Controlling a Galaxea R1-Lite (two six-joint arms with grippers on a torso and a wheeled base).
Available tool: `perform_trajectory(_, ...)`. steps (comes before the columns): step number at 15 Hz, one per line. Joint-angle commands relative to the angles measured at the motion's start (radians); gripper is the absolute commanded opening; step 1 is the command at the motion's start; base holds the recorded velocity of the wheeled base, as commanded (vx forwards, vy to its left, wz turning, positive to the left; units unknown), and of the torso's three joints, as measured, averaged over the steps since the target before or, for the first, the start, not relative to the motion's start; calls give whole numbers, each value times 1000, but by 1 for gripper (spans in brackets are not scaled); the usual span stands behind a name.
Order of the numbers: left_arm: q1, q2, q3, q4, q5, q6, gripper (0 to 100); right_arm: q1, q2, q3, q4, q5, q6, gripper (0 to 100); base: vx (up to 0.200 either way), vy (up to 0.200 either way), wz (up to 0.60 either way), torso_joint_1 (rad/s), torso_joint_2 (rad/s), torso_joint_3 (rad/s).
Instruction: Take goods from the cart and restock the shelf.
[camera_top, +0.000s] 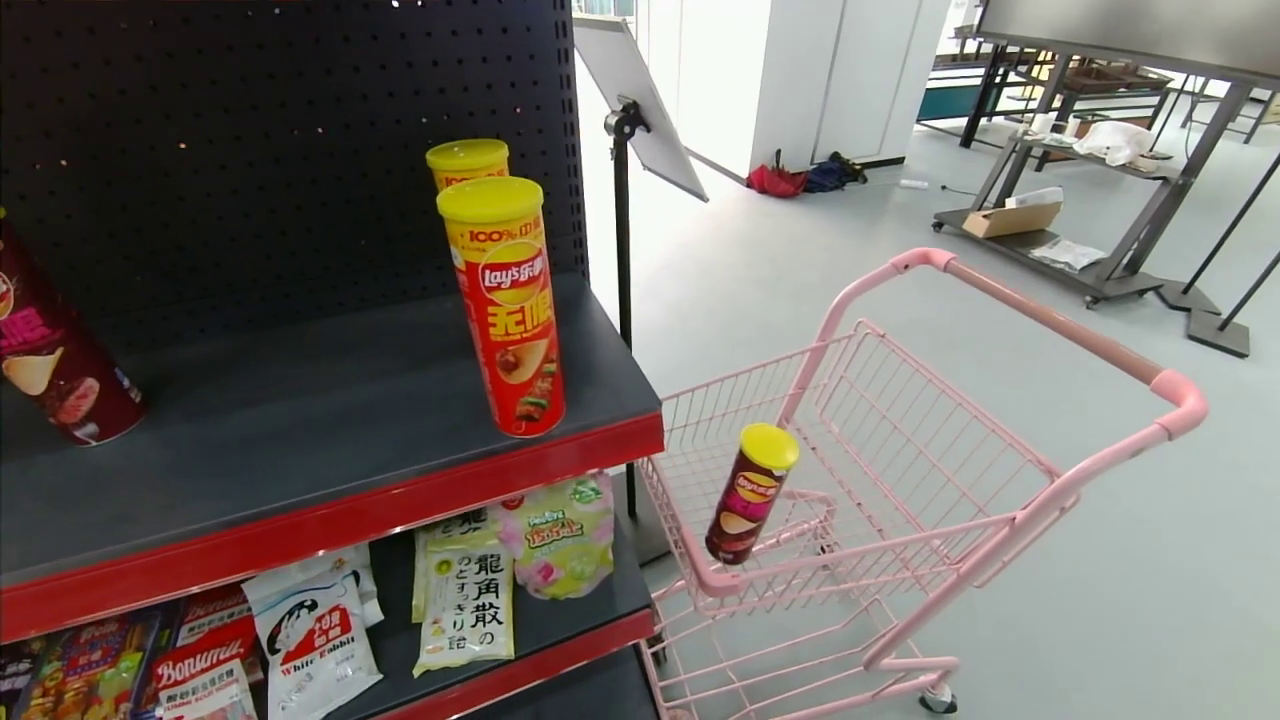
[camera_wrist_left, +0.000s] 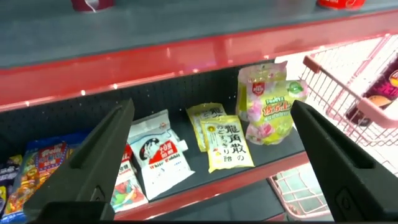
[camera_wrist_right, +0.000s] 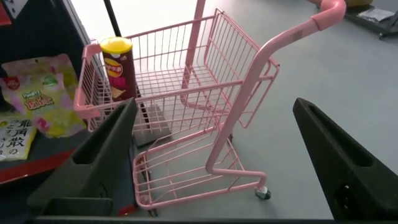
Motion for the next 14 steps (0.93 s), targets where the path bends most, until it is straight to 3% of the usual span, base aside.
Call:
perform_trajectory(1,0,1,0,0,1,0,100,0,0,0,0,0,-1,100,0,0,0,-154,403,246)
perform_trajectory(7,0,1,0,0,1,0,100,0,0,0,0,0,1,100,0,0,0,-172,485,311)
perform_trajectory(12,0,1,0,0,1,-2,100,0,12,-8,6,4,-11,100,0,0,0,-26,92,59)
perform_trajectory(13,0,1,0,0,1,-2,100,15,75,-94,0,29,-2,100,0,0,0,0,0,0)
perform_trajectory(14,0,1,0,0,1,-2,100,27,340,-307,-2,47,70,100,0,0,0,0,0,0)
